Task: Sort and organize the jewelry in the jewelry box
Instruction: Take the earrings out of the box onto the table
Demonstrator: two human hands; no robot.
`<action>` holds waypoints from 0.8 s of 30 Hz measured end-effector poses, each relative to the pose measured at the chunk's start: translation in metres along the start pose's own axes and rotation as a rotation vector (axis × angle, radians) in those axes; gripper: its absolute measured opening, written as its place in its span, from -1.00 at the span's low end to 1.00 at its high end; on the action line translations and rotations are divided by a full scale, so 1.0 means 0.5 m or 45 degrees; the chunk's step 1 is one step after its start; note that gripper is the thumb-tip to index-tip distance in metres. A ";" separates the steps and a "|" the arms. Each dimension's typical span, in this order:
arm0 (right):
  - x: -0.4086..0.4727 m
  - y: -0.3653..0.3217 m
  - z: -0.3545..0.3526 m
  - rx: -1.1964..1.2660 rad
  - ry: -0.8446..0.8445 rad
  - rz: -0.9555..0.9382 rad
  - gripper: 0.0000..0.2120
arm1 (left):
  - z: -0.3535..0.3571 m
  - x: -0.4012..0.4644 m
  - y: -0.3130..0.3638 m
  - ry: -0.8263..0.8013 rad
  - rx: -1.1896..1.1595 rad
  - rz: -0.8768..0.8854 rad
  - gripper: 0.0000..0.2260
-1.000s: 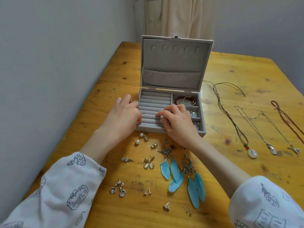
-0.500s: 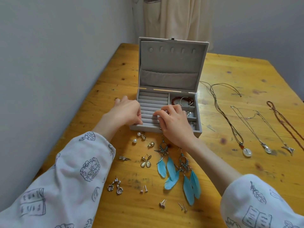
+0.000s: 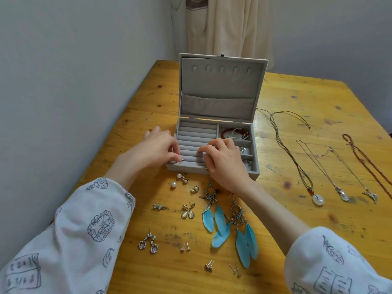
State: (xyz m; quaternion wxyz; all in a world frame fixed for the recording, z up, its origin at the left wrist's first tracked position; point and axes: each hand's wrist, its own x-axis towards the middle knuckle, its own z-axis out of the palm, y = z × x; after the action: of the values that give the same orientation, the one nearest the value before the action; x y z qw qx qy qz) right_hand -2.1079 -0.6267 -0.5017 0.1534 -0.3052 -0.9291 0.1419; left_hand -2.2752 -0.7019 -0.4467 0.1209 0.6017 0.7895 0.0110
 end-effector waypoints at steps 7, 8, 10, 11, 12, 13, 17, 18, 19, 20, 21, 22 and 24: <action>0.031 -0.022 -0.015 0.160 -0.005 0.051 -0.78 | 0.009 -0.011 -0.003 0.059 -0.036 -0.061 -0.82; 0.035 -0.031 -0.013 0.137 -0.016 0.009 -0.79 | 0.011 -0.010 -0.001 0.065 -0.052 -0.075 -0.82; 0.042 -0.049 -0.006 0.124 -0.056 -0.057 -0.80 | 0.011 -0.007 0.003 0.063 -0.068 -0.092 -0.84; 0.044 -0.054 -0.004 0.133 -0.070 -0.065 -0.80 | 0.010 -0.006 0.004 0.065 -0.063 -0.088 -0.86; 0.047 -0.057 -0.002 0.146 -0.079 -0.056 -0.81 | 0.009 -0.005 0.004 0.065 -0.058 -0.083 -0.88; 0.051 -0.058 -0.003 0.157 -0.086 -0.040 -0.82 | 0.007 -0.006 0.003 0.064 -0.064 -0.080 -0.90; 0.067 -0.063 -0.007 0.110 -0.173 -0.050 -0.83 | 0.006 -0.015 -0.011 0.058 -0.243 -0.104 -0.94; 0.071 -0.067 -0.009 0.073 -0.193 -0.066 -0.83 | 0.005 -0.019 -0.014 0.075 -0.320 -0.116 -0.94; 0.075 -0.070 -0.011 0.024 -0.210 -0.086 -0.82 | 0.002 -0.024 -0.015 0.105 -0.396 -0.136 -0.94; 0.078 -0.073 -0.013 -0.038 -0.224 -0.111 -0.81 | 0.001 -0.029 -0.014 0.153 -0.454 -0.160 -0.95; 0.081 -0.076 -0.016 -0.105 -0.237 -0.138 -0.80 | -0.001 -0.035 -0.011 0.214 -0.499 -0.182 -0.96; 0.084 -0.078 -0.018 -0.170 -0.250 -0.164 -0.79 | 0.000 -0.042 -0.008 0.274 -0.539 -0.202 -0.96; 0.089 -0.082 -0.021 -0.270 -0.280 -0.197 -0.76 | 0.002 -0.055 -0.001 0.372 -0.605 -0.233 -0.96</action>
State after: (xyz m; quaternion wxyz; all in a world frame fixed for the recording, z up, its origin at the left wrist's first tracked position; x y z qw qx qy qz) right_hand -2.1594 -0.6294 -0.4689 0.0281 -0.2300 -0.9707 0.0634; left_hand -2.2686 -0.7284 -0.4430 0.1438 0.4749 0.8248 0.2711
